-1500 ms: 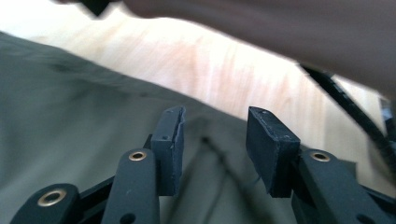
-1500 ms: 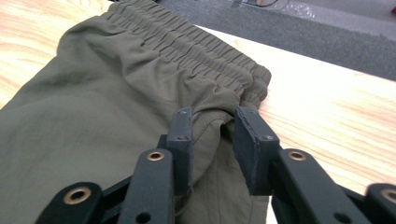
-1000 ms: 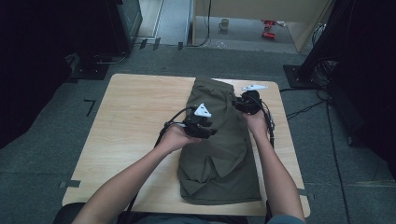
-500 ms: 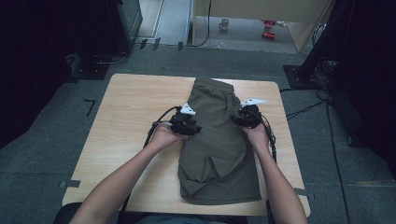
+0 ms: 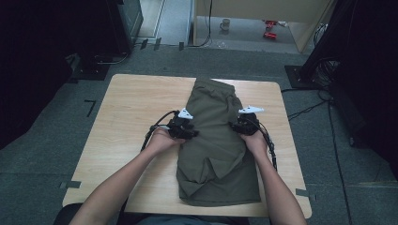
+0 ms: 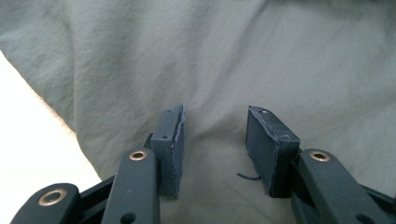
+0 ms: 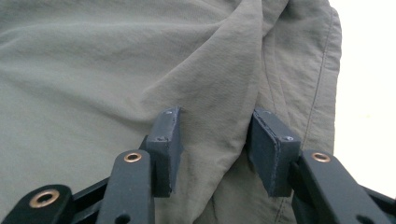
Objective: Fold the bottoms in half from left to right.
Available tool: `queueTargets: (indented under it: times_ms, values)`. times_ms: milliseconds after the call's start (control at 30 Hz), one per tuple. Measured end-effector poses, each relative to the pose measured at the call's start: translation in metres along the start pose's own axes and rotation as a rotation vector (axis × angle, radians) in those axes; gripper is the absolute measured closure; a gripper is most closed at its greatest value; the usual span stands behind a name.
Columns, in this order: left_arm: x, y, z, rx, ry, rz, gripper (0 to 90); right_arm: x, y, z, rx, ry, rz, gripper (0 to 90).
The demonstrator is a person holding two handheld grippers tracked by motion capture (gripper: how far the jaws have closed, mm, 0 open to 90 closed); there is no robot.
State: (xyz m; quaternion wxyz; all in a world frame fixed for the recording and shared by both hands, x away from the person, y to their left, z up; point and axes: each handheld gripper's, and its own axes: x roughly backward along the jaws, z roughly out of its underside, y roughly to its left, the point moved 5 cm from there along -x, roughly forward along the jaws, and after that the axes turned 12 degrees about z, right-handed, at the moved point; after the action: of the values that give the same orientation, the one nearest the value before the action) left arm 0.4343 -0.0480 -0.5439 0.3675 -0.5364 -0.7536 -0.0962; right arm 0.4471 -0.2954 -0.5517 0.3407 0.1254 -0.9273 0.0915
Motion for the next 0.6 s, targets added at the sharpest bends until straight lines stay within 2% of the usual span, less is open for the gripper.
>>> queueTargets:
  times_ms: [100,433,600]
  values:
    - [0.004,0.0,0.004,0.003,-0.002,-0.005,57.7,0.001,0.005,0.001,0.002,-0.003,-0.005,54.1]
    - [0.027,0.0,0.022,-0.005,0.036,-0.016,56.6,0.005,0.031,0.002,0.032,-0.016,-0.041,50.6]
    - [0.039,0.0,0.033,0.004,0.023,-0.014,56.2,0.008,0.046,0.002,0.051,-0.013,-0.06,48.0]
